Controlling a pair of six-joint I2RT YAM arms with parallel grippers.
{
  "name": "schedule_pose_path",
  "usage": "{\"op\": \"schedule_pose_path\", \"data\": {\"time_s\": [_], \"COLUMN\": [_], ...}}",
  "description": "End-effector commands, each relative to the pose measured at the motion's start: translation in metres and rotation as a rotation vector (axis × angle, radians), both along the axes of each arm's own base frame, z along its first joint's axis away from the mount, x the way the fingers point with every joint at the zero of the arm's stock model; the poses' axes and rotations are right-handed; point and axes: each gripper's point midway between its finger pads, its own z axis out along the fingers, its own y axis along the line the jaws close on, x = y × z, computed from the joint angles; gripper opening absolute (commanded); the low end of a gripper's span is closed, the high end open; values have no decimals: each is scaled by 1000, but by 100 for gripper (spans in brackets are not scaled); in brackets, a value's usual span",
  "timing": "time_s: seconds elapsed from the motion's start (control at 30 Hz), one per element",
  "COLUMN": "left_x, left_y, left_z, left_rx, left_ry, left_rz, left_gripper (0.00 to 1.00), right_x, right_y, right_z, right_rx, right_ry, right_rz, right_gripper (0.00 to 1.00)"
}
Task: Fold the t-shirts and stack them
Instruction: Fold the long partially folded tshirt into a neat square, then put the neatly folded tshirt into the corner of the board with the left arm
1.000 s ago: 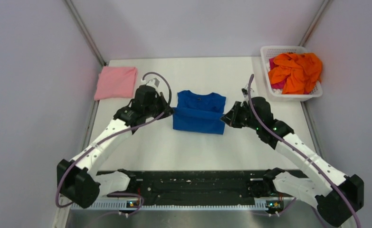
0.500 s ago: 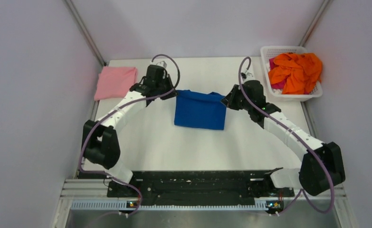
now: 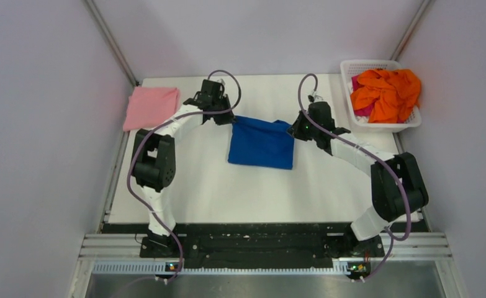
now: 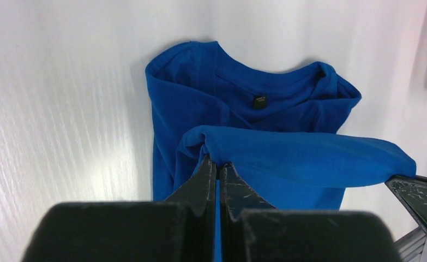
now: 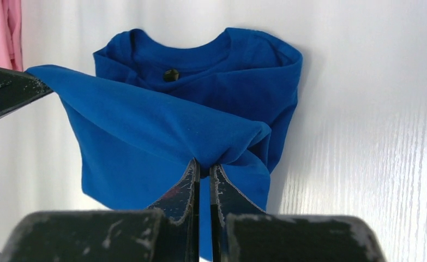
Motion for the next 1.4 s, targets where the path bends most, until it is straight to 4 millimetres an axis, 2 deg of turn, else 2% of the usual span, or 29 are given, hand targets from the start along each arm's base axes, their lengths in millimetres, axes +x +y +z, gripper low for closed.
{"op": "schedule_pose_path", "data": {"time_s": [0.0, 0.07, 0.1, 0.13, 0.17, 0.2, 0.23, 0.27, 0.3, 0.37, 0.43, 0.57, 0.73, 0.9, 1.03, 1.17, 1.27, 1.37], "left_x": [27, 31, 33, 36, 38, 41, 43, 45, 44, 38, 30, 6, -18, -29, -33, -43, -50, -47], "left_y": [5, 4, 3, 1, -1, -3, -4, -4, -4, 0, 2, -3, -5, -13, -8, -22, -28, -32], "left_z": [4, -1, -3, -4, -3, -2, 2, 7, 10, 15, 11, -4, -27, -53, -83, -101, -114, -122], "left_rx": [-14, -21, -29, -39, -52, -62, -71, -73, -70, -55, -46, -67, -74, -11, 104, 195, 287, 313], "left_ry": [-50, -38, -36, -36, -35, -35, -43, -49, -53, -56, -48, 11, 110, 161, 240, 269, 285, 292], "left_rz": [4, 9, 9, 6, 7, 3, -2, -2, -6, -11, -25, -94, -128, -151, -102, -136, -147, -133], "left_gripper": [0, 3, 13, 26, 40, 51, 60, 74, 82, 91, 94, 95, 91, 84, 76, 73, 63, 42], "right_x": [31, 35, 37, 41, 45, 50, 54, 57, 59, 57, 51, 32, 6, -22, -44, -64, -74, -82], "right_y": [-5, -5, -5, -6, -6, -8, -10, -13, -14, -14, -10, -10, -24, -48, -72, -97, -109, -113], "right_z": [9, 3, 0, -1, -1, 0, 3, 5, 8, 19, 24, 29, 34, 42, 55, 61, 67, 70], "right_rx": [-6, -5, -4, -1, -1, -2, -4, -13, -19, -18, 3, 39, 39, 19, -15, -62, -86, -96], "right_ry": [-69, -58, -58, -66, -74, -80, -82, -75, -77, -93, -108, -113, -110, -115, -147, -171, -190, -199], "right_rz": [-35, -45, -53, -63, -71, -79, -87, -98, -103, -88, -63, -41, -85, -176, -255, -338, -373, -376], "right_gripper": [0, 4, 7, 15, 27, 56, 74, 92, 98, 99, 99, 99, 99, 99, 99, 99, 99, 99]}}
